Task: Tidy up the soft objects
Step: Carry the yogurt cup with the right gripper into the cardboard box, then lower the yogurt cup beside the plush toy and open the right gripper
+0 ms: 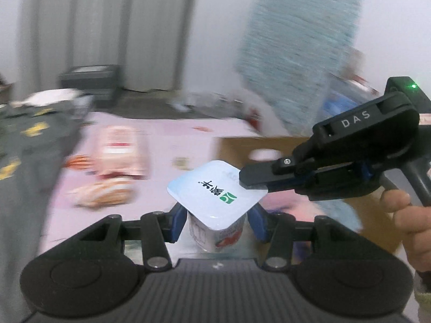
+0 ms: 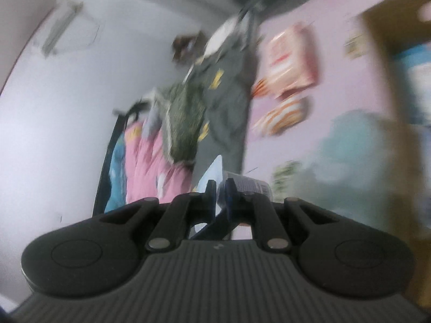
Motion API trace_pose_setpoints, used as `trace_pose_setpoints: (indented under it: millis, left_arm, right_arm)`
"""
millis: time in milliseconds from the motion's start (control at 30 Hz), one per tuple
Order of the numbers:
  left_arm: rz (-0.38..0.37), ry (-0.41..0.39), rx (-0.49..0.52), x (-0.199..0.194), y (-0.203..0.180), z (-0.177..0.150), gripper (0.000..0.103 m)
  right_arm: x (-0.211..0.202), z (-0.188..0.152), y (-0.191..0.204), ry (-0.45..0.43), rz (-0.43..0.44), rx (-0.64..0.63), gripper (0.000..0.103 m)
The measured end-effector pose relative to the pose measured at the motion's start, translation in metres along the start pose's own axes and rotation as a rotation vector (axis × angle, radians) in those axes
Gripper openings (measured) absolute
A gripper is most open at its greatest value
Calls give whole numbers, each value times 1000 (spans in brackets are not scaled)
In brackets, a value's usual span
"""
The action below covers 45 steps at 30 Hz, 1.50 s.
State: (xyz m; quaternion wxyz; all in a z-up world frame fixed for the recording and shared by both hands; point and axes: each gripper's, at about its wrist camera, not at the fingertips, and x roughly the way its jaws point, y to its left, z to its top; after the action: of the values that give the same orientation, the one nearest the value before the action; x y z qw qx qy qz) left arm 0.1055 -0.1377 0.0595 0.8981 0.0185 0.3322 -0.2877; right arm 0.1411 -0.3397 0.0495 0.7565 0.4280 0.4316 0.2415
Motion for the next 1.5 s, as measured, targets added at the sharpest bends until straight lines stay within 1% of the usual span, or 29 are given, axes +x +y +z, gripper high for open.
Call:
trace_pose_setpoints:
  millis: [100,200,267,367,467,533,567,633,733,767,800,867,900,967,1033,1133,1233,1300,1400,1500]
  left_arm:
    - [-87,48,54,24,-45,1,51]
    - [-141,103,114,46,-82,-4,51]
    - [-161,151,136,58,-97,-11,51]
    - [-176,218,161,73,-110,-22,51]
    - [-172,283,177,87,-115,-29,51]
    - [-170,307,182,92,-114,-36,50]
    - [-164,316,189,92,-114,-39,50]
    - [-157,306,209,89,-116,-42,51]
    - [-156,289,225,82,-118,-41,52]
    - [-153,279,229,79,-118,-40,52]
    - [-150,270,232,76,-118,-39,52]
    - [-145,250,234,68,-117,-38,53]
    - [-143,242,231,64,-116,-38,53]
    - [-141,225,216,54,-111,-37,54]
    - [-135,206,201,45,-104,-37,55]
    - [-105,177,170,32,-90,-37,57]
    - [-63,155,126,21,-72,-39,57]
    - [-27,145,85,17,-56,-43,58]
    - [26,151,27,12,-30,-50,58]
    - [93,165,-35,10,-3,-60,58]
  right_arm:
    - [-60,-9,-28,-82,-45,47,7]
    - [-110,-21,-58,-143,-87,96,8]
    - [-132,-29,-78,-162,-107,133,8]
    - [-149,-40,-110,-151,-129,196,8]
    - [-150,-49,-136,-110,-130,252,8]
    - [-146,-52,-151,-75,-131,278,9]
    - [-144,-53,-159,-59,-138,290,11]
    - [-135,-53,-171,-27,-169,310,13]
    - [-121,-50,-193,43,-189,347,13]
    - [-119,-50,-197,58,-216,349,13]
    - [-116,-50,-198,72,-250,335,12]
    - [-114,-49,-196,79,-260,319,13]
    - [-114,-48,-193,73,-279,301,13]
    - [-118,-47,-185,44,-310,251,13]
    - [-122,-44,-179,20,-331,229,13]
    - [-120,-38,-178,-6,-415,203,14]
    - [-112,-36,-189,10,-463,224,14]
    - [-104,-37,-196,45,-477,221,14]
    - [-86,-42,-202,103,-454,227,14]
    - [-71,-47,-201,140,-433,235,14]
